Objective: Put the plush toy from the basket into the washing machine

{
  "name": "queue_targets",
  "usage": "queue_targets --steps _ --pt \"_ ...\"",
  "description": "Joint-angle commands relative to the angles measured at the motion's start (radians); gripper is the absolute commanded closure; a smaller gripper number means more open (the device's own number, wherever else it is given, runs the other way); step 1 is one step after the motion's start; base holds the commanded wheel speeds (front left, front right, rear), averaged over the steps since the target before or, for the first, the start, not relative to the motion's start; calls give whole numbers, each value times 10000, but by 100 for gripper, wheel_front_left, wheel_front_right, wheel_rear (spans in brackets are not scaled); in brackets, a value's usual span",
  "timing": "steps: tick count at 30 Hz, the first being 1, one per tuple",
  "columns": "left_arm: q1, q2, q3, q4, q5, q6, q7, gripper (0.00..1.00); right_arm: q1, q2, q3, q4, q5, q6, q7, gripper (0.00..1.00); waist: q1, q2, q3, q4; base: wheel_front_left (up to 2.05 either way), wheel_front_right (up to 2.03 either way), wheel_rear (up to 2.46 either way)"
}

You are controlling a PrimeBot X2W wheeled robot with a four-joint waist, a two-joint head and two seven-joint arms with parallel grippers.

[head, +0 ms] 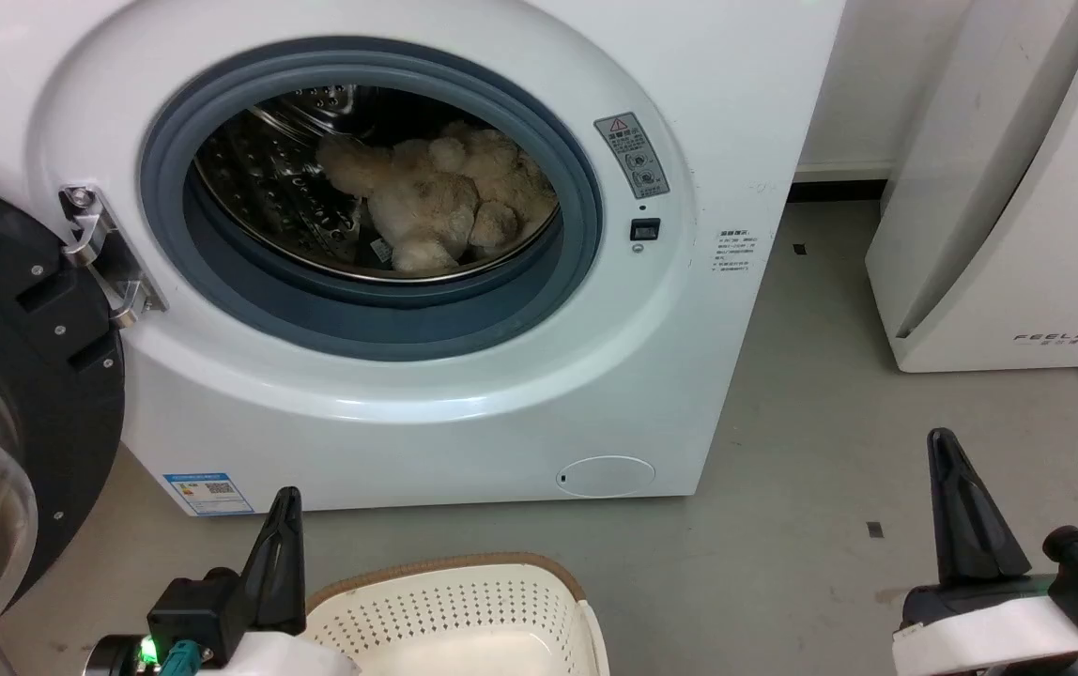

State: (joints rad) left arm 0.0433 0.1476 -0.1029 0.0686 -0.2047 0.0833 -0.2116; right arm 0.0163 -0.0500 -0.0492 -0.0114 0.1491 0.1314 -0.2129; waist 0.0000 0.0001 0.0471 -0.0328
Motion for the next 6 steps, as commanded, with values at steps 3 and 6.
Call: queue_targets --steps 3,6 --pt "-80 -42 93 -90 143 -70 97 100 -33 -1 46 23 -92 -2 103 100 0 -1 -14 10 0 0 0" --pt "-91 -70 121 -108 200 -93 158 100 -37 -1 60 25 -134 -2 164 100 0 -1 -28 20 0 0 0"
